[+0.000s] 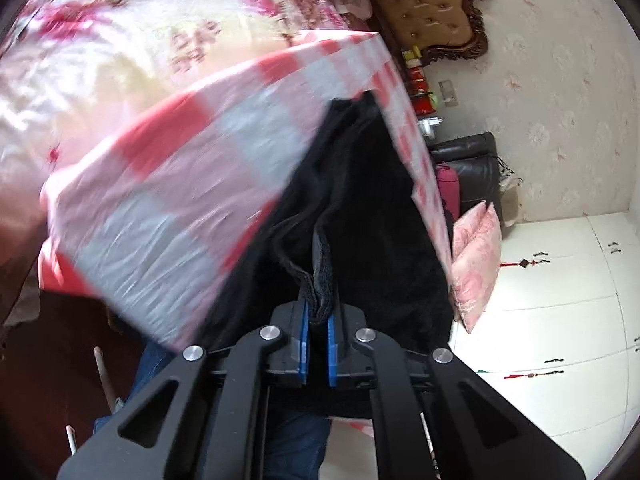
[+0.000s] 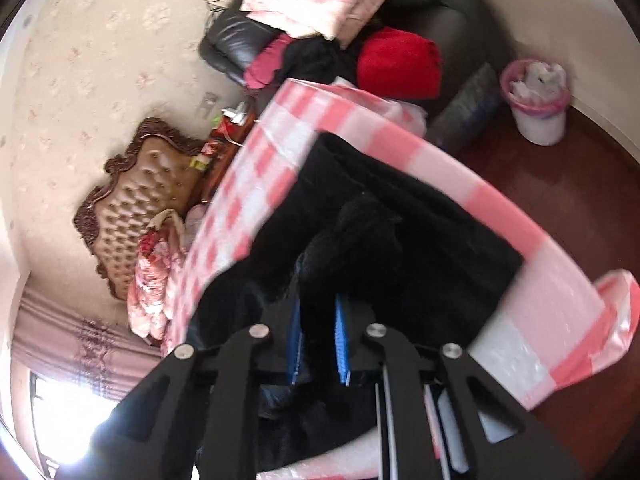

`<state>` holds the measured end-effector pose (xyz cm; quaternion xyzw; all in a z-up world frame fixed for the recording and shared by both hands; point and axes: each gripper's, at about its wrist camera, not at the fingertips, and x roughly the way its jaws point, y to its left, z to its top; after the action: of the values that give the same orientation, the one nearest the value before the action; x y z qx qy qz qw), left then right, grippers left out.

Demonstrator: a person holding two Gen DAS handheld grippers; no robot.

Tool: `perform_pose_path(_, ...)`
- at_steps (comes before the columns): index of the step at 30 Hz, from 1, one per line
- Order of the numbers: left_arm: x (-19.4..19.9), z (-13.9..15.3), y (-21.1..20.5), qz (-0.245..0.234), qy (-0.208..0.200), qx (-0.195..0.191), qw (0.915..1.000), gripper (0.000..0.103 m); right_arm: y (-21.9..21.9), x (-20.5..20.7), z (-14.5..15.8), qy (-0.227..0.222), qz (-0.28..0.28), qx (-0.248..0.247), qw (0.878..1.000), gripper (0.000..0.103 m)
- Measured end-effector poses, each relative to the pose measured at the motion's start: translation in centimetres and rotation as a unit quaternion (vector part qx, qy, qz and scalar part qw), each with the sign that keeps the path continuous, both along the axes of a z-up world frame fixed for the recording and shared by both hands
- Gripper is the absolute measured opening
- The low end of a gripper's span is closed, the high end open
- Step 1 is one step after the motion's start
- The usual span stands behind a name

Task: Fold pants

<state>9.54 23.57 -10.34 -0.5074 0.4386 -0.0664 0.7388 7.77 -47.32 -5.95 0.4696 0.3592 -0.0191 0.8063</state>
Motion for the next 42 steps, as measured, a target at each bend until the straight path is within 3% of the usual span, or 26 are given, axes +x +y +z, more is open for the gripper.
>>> perform_pose_path(3, 1.0, 5.3, -0.3, -0.019, -0.047, 0.03, 0.9983, 0.003, -1.3, 0.9, 3.2, -0.03, 0.022, 0.014, 0.999, 0.014)
perform_pose_path(5, -0.8, 7.4, -0.3, -0.023, -0.07, 0.048, 0.9961, 0.003, -2.1, -0.4, 4.3, -0.036, 0.027, 0.004, 0.999, 0.014)
perform_pose_path(7, -2.6, 5.7, -0.1, -0.026, -0.054, 0.043, 0.9973, 0.003, -2.5, -2.1, 3.5, -0.022, 0.028, -0.008, 0.999, 0.014)
perform_pose_path(11, -3.9, -1.6, 0.0, -0.033, 0.028, 0.036, 0.9984, 0.003, -2.6, -3.8, -3.4, 0.056, 0.034, -0.014, 0.998, 0.014)
perform_pose_path(13, -4.1, -2.1, 0.3, -0.031, 0.023, 0.039, 0.9985, 0.003, -2.2, -4.3, -3.9, 0.051, 0.042, -0.039, 0.997, 0.013)
perform_pose_path(16, -3.8, -0.5, 0.1, -0.039, 0.005, 0.06, 0.9974, 0.003, -1.4, -4.5, -2.8, 0.049, 0.048, -0.082, 0.994, 0.014)
perform_pose_path(21, -4.2, -0.8, -0.2, -0.046, 0.014, 0.08, 0.9956, 0.003, -0.3, -4.4, -2.9, 0.073, 0.063, -0.139, 0.986, 0.016)
perform_pose_path(24, -4.6, -1.8, -0.5, -0.046, 0.014, 0.077, 0.9958, 0.005, 0.1, -4.7, -2.8, 0.081, 0.068, -0.166, 0.98, 0.025)
perform_pose_path(26, -4.6, -1.5, -0.7, -0.054, 0.012, 0.093, 0.9941, 0.012, 0.7, -4.9, -2.4, 0.098, 0.071, -0.201, 0.972, 0.048)
perform_pose_path(27, -4.6, -1.2, -0.8, -0.061, 0.011, 0.107, 0.9923, 0.013, 0.7, -5.1, -2.1, 0.111, 0.066, -0.228, 0.965, 0.064)
perform_pose_path(28, -4.8, -1.0, -0.8, -0.066, 0.009, 0.114, 0.9913, 0.016, 0.7, -5.3, -1.8, 0.118, 0.064, -0.246, 0.96, 0.07)
perform_pose_path(30, -5.4, -0.2, -0.5, -0.068, 0.006, 0.129, 0.9893, 0.023, 0.0, -6.5, -1.2, 0.137, 0.062, -0.272, 0.95, 0.071)
perform_pose_path(31, -5.9, 0.6, -0.1, -0.06, 0.002, 0.155, 0.9861, 0.031, -0.8, -7.5, -0.5, 0.144, 0.054, -0.279, 0.948, 0.072)
perform_pose_path(32, -6.5, 1.6, 0.4, -0.044, 0.0, 0.195, 0.9798, 0.051, -1.3, -8.3, 0.0, 0.143, 0.047, -0.282, 0.948, 0.072)
perform_pose_path(33, -7.0, 2.6, 0.6, -0.028, -0.008, 0.226, 0.9737, 0.055, -2.1, -9.1, 1.0, 0.138, 0.033, -0.288, 0.947, 0.073)
perform_pose_path(36, -7.1, 6.0, -0.2, -0.009, -0.076, 0.312, 0.947, 0.061, -2.8, -9.1, 4.1, 0.093, 0.024, -0.319, 0.943, 0.08)
perform_pose_path(37, -6.2, 6.8, -1.0, -0.012, -0.097, 0.335, 0.9372, 0.07, -2.6, -8.3, 4.9, 0.082, 0.03, -0.33, 0.94, 0.08)
perform_pose_path(38, -4.9, 7.3, -2.1, -0.017, -0.108, 0.354, 0.9289, 0.072, -1.9, -6.8, 5.6, 0.07, 0.044, -0.34, 0.937, 0.08)
perform_pose_path(42, 1.6, 8.3, -6.4, -0.066, -0.115, 0.39, 0.9114, 0.07, 3.8, 0.7, 6.5, 0.023, 0.125, -0.366, 0.922, 0.08)
